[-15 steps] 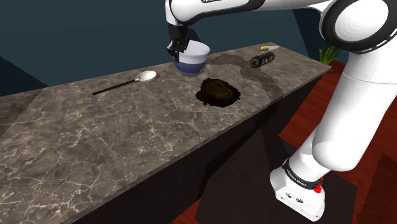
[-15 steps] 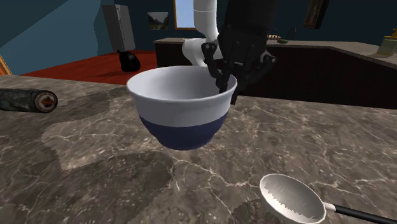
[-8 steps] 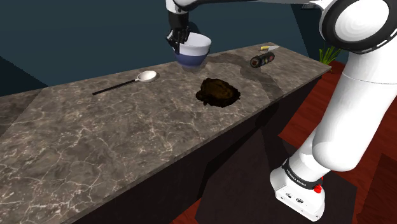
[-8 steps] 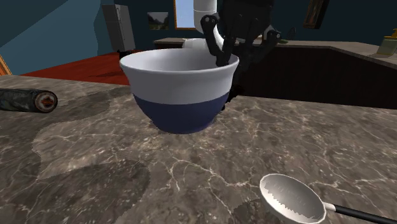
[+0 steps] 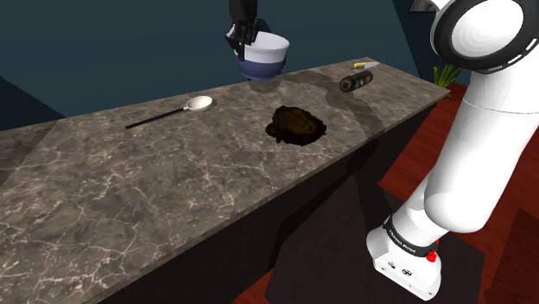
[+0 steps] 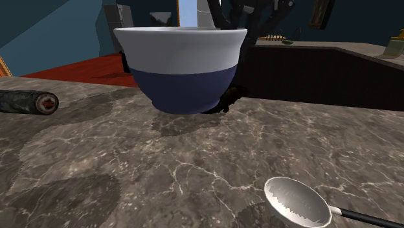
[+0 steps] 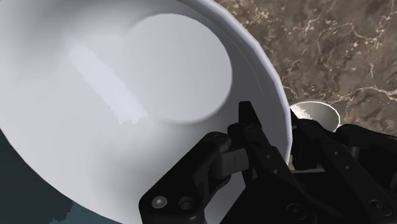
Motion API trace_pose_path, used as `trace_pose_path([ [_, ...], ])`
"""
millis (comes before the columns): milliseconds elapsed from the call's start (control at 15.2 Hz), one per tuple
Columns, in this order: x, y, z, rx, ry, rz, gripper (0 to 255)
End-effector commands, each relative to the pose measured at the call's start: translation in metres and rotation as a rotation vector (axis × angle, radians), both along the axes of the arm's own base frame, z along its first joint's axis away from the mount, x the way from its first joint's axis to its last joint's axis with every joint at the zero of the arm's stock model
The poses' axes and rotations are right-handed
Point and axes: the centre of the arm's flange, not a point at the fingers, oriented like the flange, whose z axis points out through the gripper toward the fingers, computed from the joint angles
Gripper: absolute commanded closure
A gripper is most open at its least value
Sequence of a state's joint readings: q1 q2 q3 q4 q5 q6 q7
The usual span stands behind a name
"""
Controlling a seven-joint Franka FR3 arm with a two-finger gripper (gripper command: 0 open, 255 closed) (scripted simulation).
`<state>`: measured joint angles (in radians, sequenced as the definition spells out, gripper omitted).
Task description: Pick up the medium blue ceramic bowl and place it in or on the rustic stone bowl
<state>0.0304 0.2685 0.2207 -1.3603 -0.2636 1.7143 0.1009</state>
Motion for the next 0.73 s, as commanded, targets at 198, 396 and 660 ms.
trace_pose_path([
  [198, 0.0, 0.001, 0.024, 0.0, -0.001, 0.0, 255],
  [396, -0.038, 0.007, 0.029, 0.0, -0.001, 0.0, 255],
  [660, -0.09, 0.016, 0.035, 0.0, -0.001, 0.0, 255],
])
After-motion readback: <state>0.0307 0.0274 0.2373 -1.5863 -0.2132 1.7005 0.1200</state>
